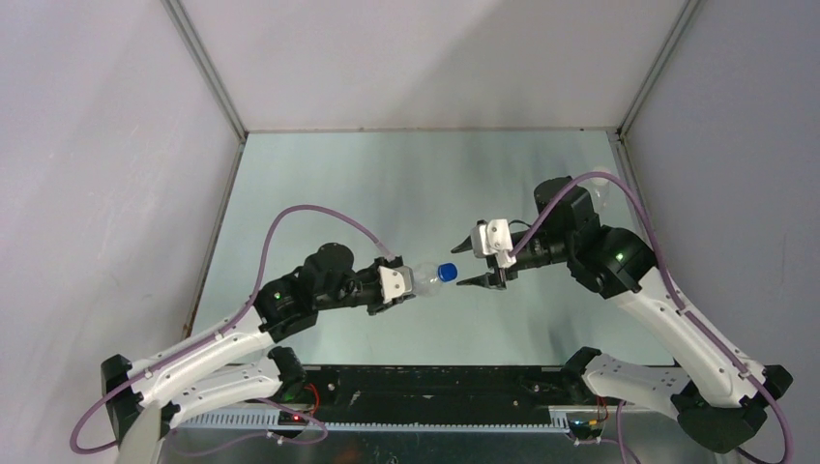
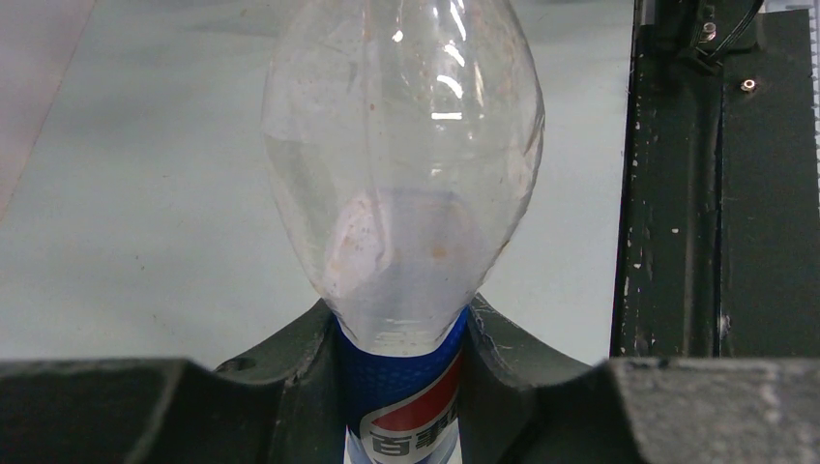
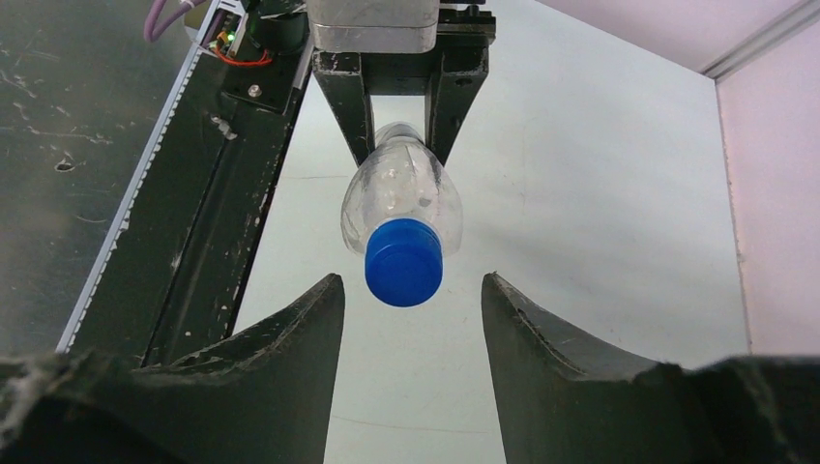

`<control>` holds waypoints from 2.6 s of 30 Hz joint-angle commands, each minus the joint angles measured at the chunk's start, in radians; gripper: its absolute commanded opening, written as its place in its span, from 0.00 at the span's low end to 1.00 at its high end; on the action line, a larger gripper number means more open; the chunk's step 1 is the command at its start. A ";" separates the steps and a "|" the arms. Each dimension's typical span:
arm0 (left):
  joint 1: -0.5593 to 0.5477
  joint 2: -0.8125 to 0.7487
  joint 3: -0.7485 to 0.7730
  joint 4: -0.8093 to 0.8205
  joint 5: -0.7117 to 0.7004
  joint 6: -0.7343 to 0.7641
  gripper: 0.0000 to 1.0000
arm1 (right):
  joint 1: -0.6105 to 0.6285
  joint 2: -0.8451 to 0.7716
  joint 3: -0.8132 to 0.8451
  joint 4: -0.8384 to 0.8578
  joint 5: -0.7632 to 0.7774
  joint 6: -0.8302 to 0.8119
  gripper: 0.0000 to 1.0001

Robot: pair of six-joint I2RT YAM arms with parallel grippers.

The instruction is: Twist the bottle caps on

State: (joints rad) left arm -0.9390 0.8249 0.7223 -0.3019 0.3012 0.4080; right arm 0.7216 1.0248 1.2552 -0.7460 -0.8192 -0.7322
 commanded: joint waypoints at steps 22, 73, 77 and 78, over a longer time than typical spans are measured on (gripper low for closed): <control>0.006 -0.012 0.037 0.073 0.033 -0.022 0.24 | 0.042 0.069 0.004 0.019 -0.037 0.035 0.28; -0.001 0.010 0.033 0.056 0.002 -0.034 0.26 | 0.047 0.012 0.030 -0.021 0.090 -0.030 0.55; -0.001 0.011 0.032 0.060 0.004 -0.031 0.26 | 0.047 0.021 0.031 -0.002 0.083 -0.028 0.54; -0.001 0.012 0.032 0.060 0.004 -0.031 0.26 | 0.048 0.023 0.031 0.001 0.079 -0.025 0.54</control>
State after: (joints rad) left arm -0.9455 0.8379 0.7128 -0.2646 0.2745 0.3908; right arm 0.7639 1.0420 1.2724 -0.7845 -0.7155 -0.7361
